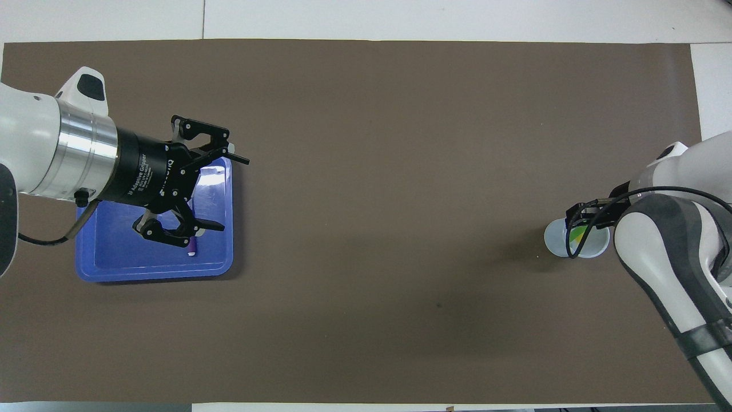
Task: Right arm passes pens to left for tray arrangement
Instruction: 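Grasp the green pen in the cup with the right gripper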
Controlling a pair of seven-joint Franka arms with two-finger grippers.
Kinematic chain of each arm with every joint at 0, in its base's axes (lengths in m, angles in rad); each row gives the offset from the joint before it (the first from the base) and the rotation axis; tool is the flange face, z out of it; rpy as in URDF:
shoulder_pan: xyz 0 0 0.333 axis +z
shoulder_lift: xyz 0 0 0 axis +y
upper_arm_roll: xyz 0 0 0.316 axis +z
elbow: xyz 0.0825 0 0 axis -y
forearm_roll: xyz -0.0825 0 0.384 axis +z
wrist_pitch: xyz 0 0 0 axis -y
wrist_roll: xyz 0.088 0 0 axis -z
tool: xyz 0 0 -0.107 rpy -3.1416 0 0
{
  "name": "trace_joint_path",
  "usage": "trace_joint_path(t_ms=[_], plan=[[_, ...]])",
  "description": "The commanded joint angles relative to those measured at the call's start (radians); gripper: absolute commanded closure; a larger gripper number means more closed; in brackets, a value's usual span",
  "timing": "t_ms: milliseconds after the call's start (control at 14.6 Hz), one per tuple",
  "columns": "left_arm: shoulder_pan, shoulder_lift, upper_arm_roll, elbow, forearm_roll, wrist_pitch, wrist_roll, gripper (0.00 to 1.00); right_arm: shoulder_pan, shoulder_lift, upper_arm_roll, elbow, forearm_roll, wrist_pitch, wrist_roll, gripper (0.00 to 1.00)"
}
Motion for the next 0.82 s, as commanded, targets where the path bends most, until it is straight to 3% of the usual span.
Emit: trace_joint_path(t_ms=[0, 410, 616, 753], plan=[[-0.009, -0.038, 0.007, -0.043, -0.016, 0.029, -0.01, 0.0, -0.028, 0.014, 0.008, -0.008, -0.007, 0.029, -0.023, 0.4], [-0.013, -0.038, 0.007, -0.042, -0.016, 0.038, -0.018, 0.0, -0.031, 0.012, 0.008, -0.005, -0.007, 0.012, -0.021, 0.47], [-0.013, -0.036, 0.007, -0.042, -0.014, 0.038, -0.018, 0.0, -0.025, 0.014, 0.008, 0.003, -0.007, 0.002, -0.02, 0.61], [-0.013, -0.036, 0.007, -0.042, -0.014, 0.038, -0.016, 0.0, -0.025, 0.014, 0.008, 0.005, -0.009, 0.005, -0.02, 0.63]])
